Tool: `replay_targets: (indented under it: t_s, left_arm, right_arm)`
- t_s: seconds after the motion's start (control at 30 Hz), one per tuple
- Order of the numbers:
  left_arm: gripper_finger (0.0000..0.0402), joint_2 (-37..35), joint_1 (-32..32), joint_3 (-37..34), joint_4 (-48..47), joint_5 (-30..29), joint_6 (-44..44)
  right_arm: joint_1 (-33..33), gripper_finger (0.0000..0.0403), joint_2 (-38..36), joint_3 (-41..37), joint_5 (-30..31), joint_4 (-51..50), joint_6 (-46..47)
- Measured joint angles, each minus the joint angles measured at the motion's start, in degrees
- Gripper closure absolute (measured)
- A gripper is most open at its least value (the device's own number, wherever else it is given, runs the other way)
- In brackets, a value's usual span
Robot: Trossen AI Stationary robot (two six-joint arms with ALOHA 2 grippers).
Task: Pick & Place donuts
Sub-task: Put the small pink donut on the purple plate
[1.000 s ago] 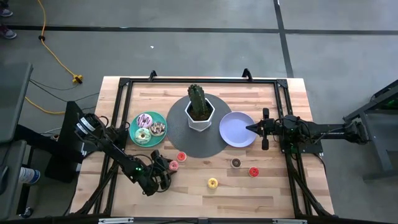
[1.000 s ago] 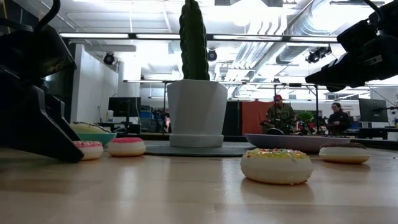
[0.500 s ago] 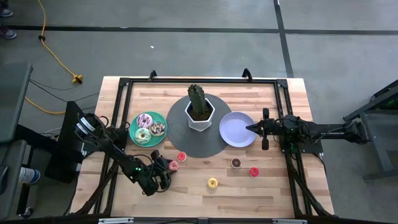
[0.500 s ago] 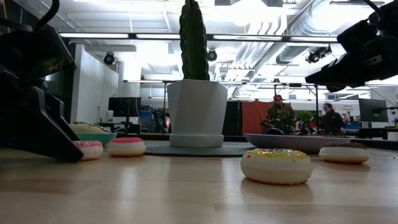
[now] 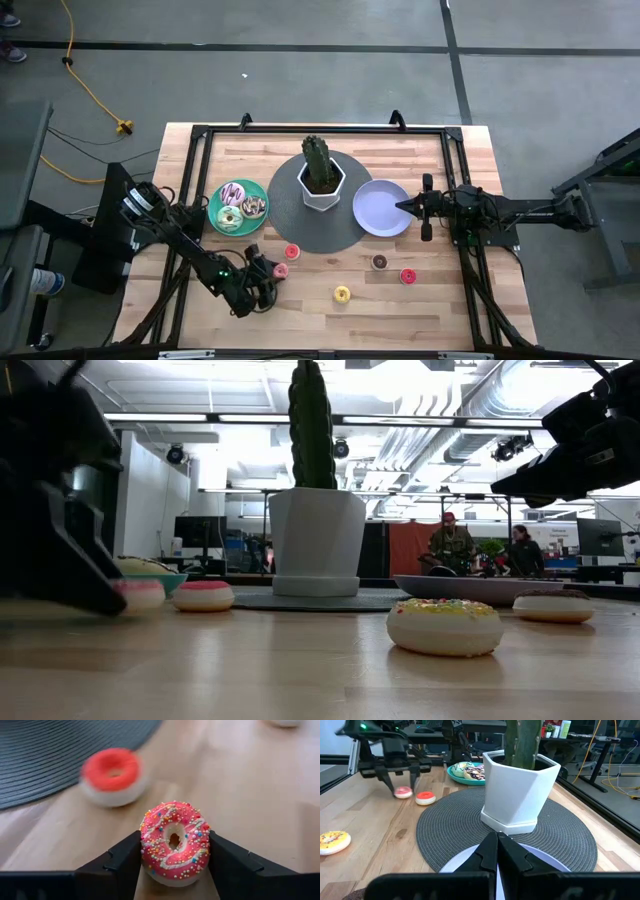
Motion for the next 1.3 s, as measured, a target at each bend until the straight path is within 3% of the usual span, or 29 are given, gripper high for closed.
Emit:
replay_targets:
  t_s: [0.37, 0.53, 0.67, 0.9, 1.13, 1.3]
  left_arm:
    - [0.0202, -0.52, 1.16, 12.02, -0.07, 1.54, 20.38]
    - [0.0202, -0.52, 6.13, 18.62, -3.87, 3.52, 27.41]
    - [0.0202, -0.11, 11.09, 24.13, -5.9, 8.34, 31.78]
    - [0.0202, 5.84, 18.98, 35.54, -8.31, 14.35, 39.8]
    - [0.0202, 15.72, 24.39, 47.66, -10.33, 17.5, 40.43]
    - [0.0202, 21.07, 27.67, 53.69, -10.3, 17.53, 34.06]
  right_arm:
    - [-0.02, 0.0402, -0.01, 0.01, 0.01, 0.1, 0.0]
    - [-0.02, 0.0402, -0.01, -0.01, 0.01, 0.07, 0.0]
    - [-0.01, 0.0402, -0.01, 0.0, 0.01, 0.09, 0.0]
    - [-0.01, 0.0402, 0.01, 0.01, 0.01, 0.02, 0.0]
    - [0.0, 0.0402, 0.15, 0.0, 0.01, 0.12, 0.0]
    - [-0.02, 0.0402, 0.72, 0.0, -0.02, 0.0, 0.0]
